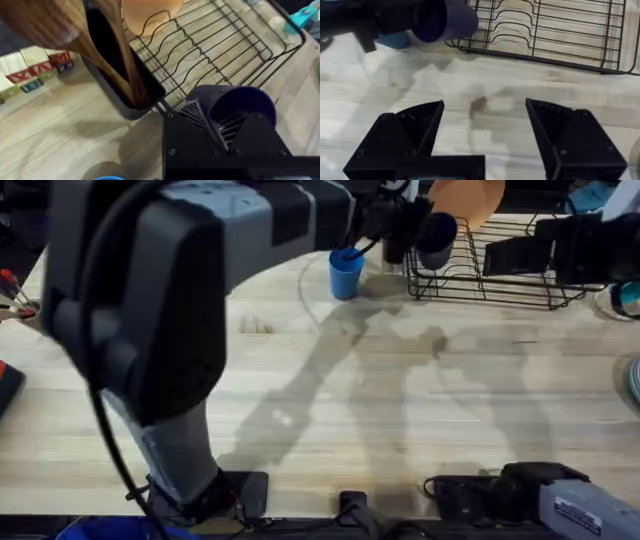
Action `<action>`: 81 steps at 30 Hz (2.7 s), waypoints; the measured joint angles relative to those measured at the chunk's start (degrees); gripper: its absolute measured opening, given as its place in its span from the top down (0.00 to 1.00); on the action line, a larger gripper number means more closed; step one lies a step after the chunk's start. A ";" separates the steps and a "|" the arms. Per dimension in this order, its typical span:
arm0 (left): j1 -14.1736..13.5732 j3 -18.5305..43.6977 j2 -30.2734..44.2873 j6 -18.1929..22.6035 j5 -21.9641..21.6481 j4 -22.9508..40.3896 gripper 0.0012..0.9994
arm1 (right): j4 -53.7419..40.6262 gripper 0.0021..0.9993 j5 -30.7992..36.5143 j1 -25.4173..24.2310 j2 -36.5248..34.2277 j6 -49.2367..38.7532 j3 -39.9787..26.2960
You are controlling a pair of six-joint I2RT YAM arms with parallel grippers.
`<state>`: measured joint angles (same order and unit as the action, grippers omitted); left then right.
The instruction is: Pick up the cup on the table and put them onto the rack.
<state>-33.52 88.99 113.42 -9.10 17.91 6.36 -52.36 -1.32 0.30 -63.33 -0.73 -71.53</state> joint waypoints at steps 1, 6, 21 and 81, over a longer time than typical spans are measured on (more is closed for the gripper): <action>0.00 0.00 0.76 -0.37 -0.07 -0.76 0.96 | 0.00 0.00 0.00 0.00 0.00 0.00 0.00; 0.00 0.00 3.30 -1.63 -0.43 -2.22 0.96 | -0.06 0.00 0.00 0.00 0.00 -0.10 0.00; -0.16 0.00 5.14 -2.98 -1.22 -3.18 0.96 | -0.39 0.00 0.00 0.00 0.00 -0.19 0.00; -2.19 0.63 7.40 -4.54 -1.40 -4.86 0.66 | -0.40 0.00 0.00 0.00 0.00 -0.20 0.00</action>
<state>-35.70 89.62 120.81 -13.64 16.51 1.50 -52.76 -1.32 0.30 -63.33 -0.93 -71.53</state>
